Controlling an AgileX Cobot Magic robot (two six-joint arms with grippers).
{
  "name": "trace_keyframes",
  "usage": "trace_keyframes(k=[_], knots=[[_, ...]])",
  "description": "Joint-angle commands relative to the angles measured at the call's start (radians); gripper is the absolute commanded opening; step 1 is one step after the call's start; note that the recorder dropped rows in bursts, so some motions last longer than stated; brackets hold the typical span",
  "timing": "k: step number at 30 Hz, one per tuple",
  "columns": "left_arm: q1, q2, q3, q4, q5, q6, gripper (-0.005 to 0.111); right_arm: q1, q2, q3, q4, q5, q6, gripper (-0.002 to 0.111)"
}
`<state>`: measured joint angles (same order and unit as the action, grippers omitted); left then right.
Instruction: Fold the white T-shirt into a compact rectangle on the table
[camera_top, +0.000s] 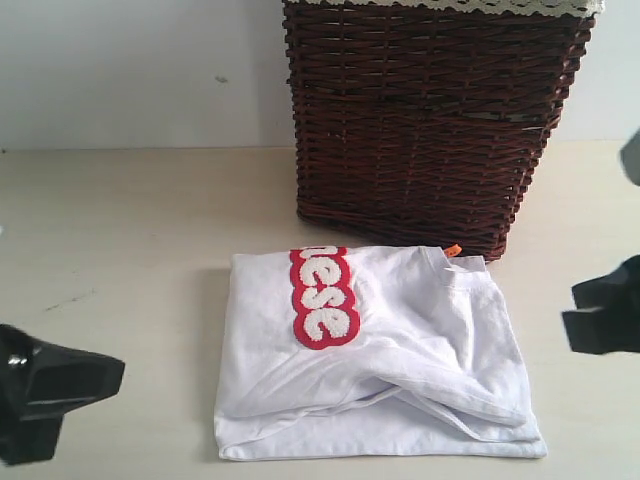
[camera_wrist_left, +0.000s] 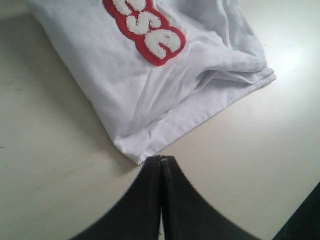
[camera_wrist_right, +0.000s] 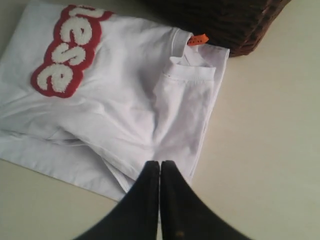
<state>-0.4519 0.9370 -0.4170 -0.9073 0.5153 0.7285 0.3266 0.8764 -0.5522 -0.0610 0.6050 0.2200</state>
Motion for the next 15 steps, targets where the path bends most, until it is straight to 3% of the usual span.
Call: trace_keyframes(k=[1,8,15], knots=[[0.001,-0.209,0.089,-0.02,-0.016,-0.007,0.0,-0.001,-0.198,0.044,0.0,0.059,-0.01,0.002],[0.001,-0.439,0.127,-0.008,-0.027,-0.002,0.0,-0.001,-0.409,0.049,-0.002,0.088,-0.01,0.002],[0.001,-0.508,0.127,-0.008,-0.027,-0.002,0.0,-0.001,-0.499,0.049,-0.002,0.088,-0.01,0.002]])
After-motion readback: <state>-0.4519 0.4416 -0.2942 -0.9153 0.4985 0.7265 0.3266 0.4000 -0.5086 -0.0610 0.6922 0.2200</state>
